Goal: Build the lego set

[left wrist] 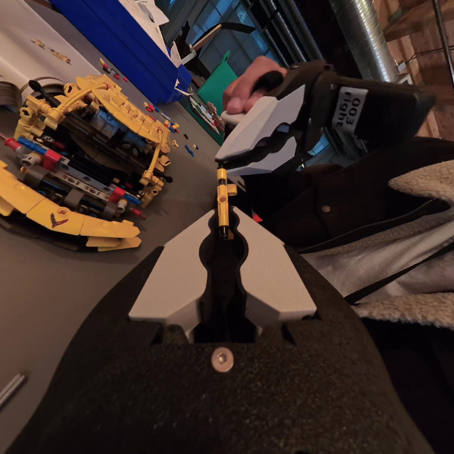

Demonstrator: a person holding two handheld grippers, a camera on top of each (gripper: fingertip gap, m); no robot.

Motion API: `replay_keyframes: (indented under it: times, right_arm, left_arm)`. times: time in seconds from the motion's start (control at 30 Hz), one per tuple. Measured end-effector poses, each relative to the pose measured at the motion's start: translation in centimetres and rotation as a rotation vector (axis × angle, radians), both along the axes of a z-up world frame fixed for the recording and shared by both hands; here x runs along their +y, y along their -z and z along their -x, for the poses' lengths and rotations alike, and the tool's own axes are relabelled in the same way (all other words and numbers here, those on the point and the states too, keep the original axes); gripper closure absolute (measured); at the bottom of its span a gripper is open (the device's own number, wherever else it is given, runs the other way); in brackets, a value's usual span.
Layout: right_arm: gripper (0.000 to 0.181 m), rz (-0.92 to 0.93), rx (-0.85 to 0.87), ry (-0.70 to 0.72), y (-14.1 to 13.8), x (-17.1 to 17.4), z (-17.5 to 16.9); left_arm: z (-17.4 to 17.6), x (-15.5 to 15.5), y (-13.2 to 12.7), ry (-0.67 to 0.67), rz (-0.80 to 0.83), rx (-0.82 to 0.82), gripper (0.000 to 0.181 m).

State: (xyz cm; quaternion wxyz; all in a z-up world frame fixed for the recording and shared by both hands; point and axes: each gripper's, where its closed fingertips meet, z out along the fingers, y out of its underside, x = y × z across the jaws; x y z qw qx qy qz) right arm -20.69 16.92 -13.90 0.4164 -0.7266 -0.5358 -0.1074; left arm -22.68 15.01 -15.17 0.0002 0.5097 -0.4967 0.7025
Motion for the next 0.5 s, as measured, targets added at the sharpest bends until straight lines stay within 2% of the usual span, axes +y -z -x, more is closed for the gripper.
replay_keyframes:
  times: [0.17, 0.33, 0.4, 0.5]
  right_arm:
    - [0.177, 0.049, 0.145, 0.045, -0.7, -0.2, 0.2]
    - [0.166, 0.072, 0.252, 0.066, -1.0, -0.7, -0.9]
    - [0.163, 0.154, 0.392, 0.068, -0.7, -1.4, -1.0]
    - [0.146, 0.371, 0.743, 0.053, -0.9, -2.3, 0.2]
  left_arm:
    - [0.5, -0.3, -1.3, 0.022, 0.025, -0.079, 0.174]
    - [0.7, 0.0, -1.9, 0.006, 0.038, -0.114, 0.174]
    - [0.6, 0.1, -1.8, -0.006, 0.029, -0.117, 0.174]
    - [0.5, -0.1, -1.6, -0.021, -0.034, -0.122, 0.174]
